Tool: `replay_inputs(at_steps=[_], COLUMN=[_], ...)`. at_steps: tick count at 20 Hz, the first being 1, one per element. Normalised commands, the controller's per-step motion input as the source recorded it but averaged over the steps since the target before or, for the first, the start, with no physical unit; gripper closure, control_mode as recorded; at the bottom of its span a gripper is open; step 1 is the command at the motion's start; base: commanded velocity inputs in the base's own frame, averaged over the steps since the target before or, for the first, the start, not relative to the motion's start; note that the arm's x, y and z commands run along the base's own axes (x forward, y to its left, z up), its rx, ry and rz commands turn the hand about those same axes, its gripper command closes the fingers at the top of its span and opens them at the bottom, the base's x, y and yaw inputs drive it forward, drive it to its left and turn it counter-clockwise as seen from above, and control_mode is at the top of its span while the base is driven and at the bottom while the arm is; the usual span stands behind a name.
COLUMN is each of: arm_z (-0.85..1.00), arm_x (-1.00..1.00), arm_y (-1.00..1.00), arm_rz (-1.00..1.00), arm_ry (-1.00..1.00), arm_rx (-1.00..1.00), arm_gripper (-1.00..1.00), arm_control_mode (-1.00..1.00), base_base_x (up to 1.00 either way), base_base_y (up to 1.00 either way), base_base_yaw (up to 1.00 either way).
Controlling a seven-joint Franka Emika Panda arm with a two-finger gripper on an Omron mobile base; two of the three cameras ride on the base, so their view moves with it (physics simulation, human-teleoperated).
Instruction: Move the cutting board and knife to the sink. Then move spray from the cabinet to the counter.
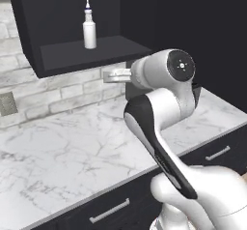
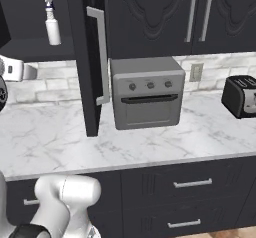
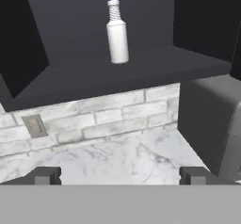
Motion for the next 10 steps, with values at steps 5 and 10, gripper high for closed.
replay_inputs(at_steps=[5, 10], arm_z=[0.85, 0.50], arm_x=[0.02, 0.38], arm_y=[-0.04, 0.00], arm_rz=[-0.02, 0.02], arm_ry=[-0.03, 0.13], arm_rx=[0.18, -0.03], arm_gripper=[-1.00, -1.00], arm_control_mode=[-1.00, -1.00], base_base_x=[0.00, 0.00], base_base_y=[0.00, 0.00], base_base_yaw=[0.00, 0.00])
